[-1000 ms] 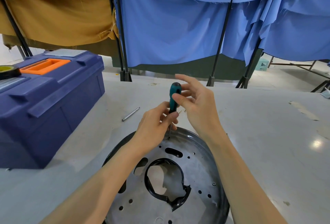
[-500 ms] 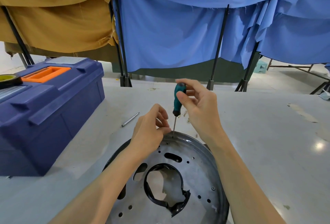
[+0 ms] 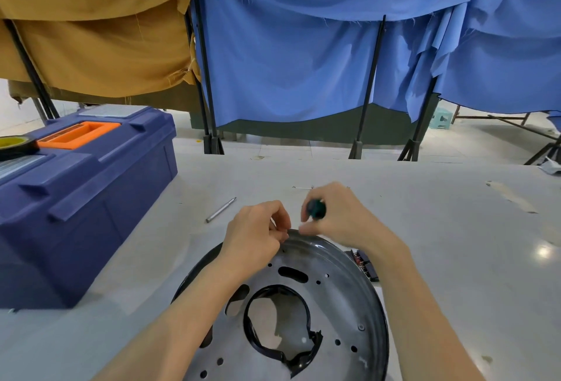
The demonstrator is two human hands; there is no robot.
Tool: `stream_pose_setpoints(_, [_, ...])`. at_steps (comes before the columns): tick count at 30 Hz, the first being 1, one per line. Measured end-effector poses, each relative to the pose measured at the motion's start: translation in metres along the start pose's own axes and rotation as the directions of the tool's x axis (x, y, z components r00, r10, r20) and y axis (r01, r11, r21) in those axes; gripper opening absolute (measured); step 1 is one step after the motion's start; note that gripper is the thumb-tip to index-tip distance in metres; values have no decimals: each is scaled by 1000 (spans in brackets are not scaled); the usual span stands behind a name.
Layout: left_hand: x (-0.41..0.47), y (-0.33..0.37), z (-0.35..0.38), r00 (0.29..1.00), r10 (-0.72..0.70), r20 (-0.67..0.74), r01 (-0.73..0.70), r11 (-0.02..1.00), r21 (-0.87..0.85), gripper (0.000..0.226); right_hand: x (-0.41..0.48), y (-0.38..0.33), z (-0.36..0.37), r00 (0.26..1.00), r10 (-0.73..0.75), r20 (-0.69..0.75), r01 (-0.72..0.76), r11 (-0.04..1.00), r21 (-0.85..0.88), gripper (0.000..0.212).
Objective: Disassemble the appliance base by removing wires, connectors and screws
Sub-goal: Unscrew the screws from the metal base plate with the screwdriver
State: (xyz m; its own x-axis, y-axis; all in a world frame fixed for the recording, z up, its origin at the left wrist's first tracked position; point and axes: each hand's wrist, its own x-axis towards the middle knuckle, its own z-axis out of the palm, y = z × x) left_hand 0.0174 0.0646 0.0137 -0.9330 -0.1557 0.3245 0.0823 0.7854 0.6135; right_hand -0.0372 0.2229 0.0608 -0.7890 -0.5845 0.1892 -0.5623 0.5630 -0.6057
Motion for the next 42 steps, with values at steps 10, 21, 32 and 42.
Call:
stream_pose_setpoints(10, [0, 12, -3, 984, 60, 167, -144, 822, 551, 22, 7, 7, 21, 973, 85, 216, -38, 975, -217, 19])
stream_pose_setpoints(21, [-1, 13, 1, 955, 93, 282, -269, 671, 691, 16, 8, 8, 23, 973, 94, 213, -42, 971, -234, 21])
stream_pose_setpoints(32, [-6, 18, 4, 932, 110, 345, -334, 632, 700, 30, 7, 5, 22, 974, 96, 204, -41, 965, -259, 24])
stream_pose_setpoints(42, [-7, 18, 4, 908, 148, 393, -398, 600, 694, 38, 6, 5, 22, 975, 94, 202, -40, 966, -255, 24])
